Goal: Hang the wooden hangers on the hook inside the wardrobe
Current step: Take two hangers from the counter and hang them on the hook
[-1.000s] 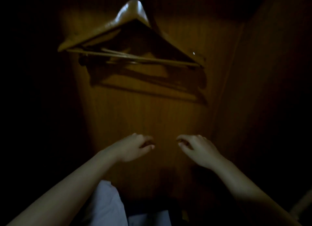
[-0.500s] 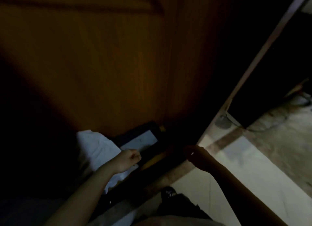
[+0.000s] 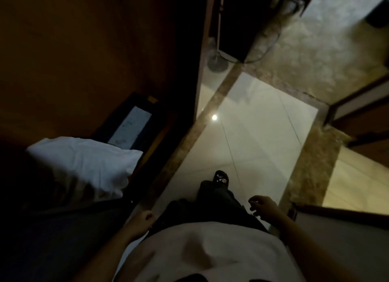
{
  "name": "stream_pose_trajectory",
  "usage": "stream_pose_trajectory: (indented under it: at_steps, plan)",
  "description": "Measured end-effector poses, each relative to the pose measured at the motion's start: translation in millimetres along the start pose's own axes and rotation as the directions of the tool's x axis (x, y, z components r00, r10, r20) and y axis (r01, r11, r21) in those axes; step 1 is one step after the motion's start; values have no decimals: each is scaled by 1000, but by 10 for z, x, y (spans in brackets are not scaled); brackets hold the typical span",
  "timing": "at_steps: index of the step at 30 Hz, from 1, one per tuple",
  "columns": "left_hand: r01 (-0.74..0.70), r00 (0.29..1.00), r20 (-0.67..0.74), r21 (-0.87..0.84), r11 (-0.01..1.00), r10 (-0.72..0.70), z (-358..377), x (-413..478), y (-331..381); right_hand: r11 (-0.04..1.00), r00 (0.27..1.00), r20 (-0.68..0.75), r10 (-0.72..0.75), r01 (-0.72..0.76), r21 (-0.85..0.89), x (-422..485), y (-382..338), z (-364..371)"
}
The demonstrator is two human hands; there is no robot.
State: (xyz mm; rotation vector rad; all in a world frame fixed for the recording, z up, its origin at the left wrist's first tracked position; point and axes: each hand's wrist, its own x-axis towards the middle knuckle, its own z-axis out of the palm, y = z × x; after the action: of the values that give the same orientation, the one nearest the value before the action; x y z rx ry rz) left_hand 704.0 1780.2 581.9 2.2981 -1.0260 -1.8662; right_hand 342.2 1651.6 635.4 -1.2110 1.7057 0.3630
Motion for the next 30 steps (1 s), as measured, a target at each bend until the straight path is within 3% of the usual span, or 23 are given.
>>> stream_pose_trajectory:
  at_steps: [8,15,22,30]
  plan:
    - [-16,994,113,226,974,-10,312,87,541,948,968,10,251,-248,200,-377,1170,216]
    - [-118,979,194,287,951,63,639,228,1548,884,944,32,327,-318,344,-350,1701,70]
    - [-166,983,124,271,948,137,1030,416,2567,915,966,23,256,-250,316,51,1913,-739]
    - [-158,987,46,366,917,151,1366,631,3133,939,995,-94,26,8,344,697,1424,-2128]
